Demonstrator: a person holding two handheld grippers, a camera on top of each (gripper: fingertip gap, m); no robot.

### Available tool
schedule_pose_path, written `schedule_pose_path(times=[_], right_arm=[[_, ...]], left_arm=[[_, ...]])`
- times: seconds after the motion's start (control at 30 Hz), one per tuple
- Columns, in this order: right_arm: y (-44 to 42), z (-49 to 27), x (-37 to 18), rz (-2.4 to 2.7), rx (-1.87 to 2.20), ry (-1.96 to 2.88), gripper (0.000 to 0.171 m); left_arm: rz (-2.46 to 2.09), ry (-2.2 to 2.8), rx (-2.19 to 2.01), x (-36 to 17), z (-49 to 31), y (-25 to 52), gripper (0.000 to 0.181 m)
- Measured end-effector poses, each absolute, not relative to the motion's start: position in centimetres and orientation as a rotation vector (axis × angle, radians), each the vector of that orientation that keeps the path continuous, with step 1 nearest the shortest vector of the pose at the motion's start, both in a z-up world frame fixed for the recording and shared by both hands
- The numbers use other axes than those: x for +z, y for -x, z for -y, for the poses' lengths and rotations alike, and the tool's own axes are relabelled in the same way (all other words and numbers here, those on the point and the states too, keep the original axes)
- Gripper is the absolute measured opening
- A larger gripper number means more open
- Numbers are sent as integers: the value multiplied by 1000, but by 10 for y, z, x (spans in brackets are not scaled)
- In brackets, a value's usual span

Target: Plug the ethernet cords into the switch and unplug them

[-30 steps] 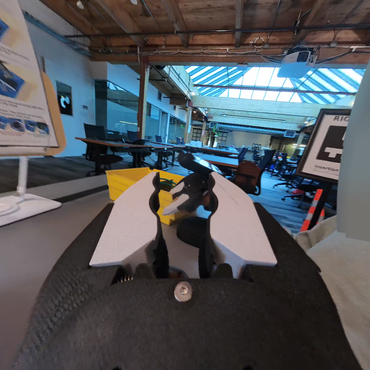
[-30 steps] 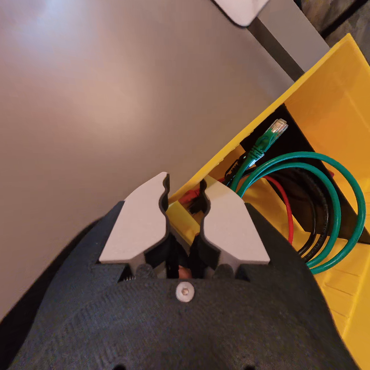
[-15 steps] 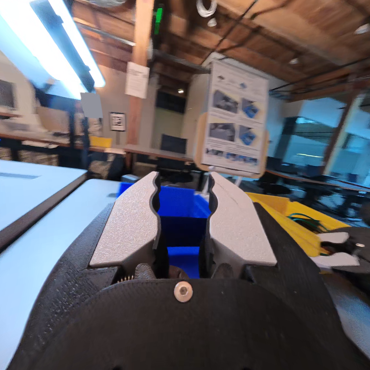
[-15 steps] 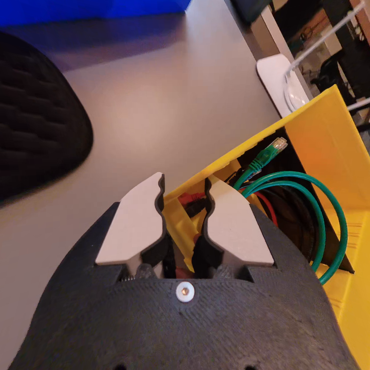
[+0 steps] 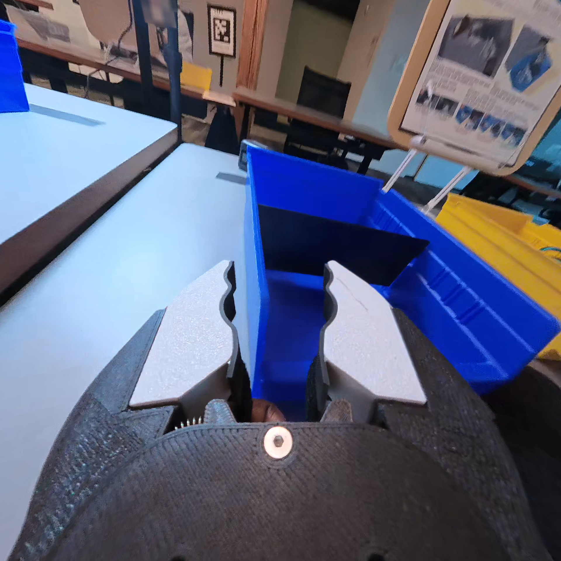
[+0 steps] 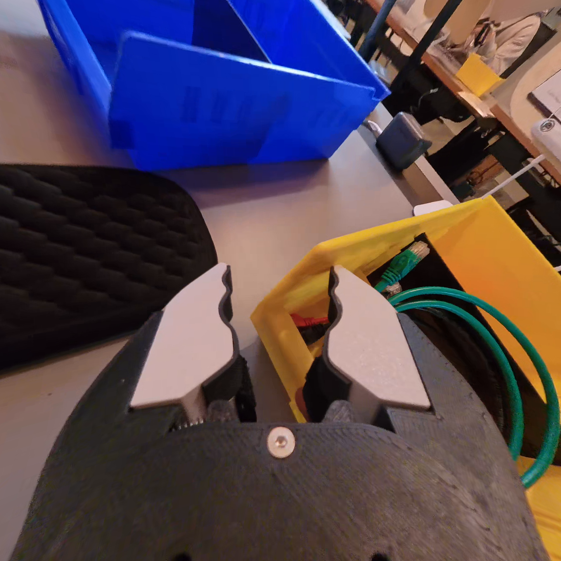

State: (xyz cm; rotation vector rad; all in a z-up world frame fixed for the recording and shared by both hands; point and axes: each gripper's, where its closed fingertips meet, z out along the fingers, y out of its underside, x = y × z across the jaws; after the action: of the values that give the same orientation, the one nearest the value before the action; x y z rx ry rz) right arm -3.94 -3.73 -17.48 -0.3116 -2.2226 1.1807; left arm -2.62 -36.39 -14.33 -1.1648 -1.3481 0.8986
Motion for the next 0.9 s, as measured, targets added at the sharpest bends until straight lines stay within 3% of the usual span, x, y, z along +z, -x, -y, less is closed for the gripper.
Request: schedule_pose_path(times=[0.1, 0.23, 0.33, 0.9], right_arm=[[40, 34, -179, 2242, 1156, 327, 59], [41, 32, -192, 2283, 1057, 317, 60], [42, 31, -191, 2271, 1076, 330, 58], [50, 22, -191, 2244, 1113, 393, 61]], left_arm=[[1371, 1224, 894, -154, 361, 30, 54], [1429, 1216, 891, -159, 362, 34, 27], [1477, 1157, 854, -159, 364, 35, 21], [1401, 1181, 687, -153, 317, 52, 53]])
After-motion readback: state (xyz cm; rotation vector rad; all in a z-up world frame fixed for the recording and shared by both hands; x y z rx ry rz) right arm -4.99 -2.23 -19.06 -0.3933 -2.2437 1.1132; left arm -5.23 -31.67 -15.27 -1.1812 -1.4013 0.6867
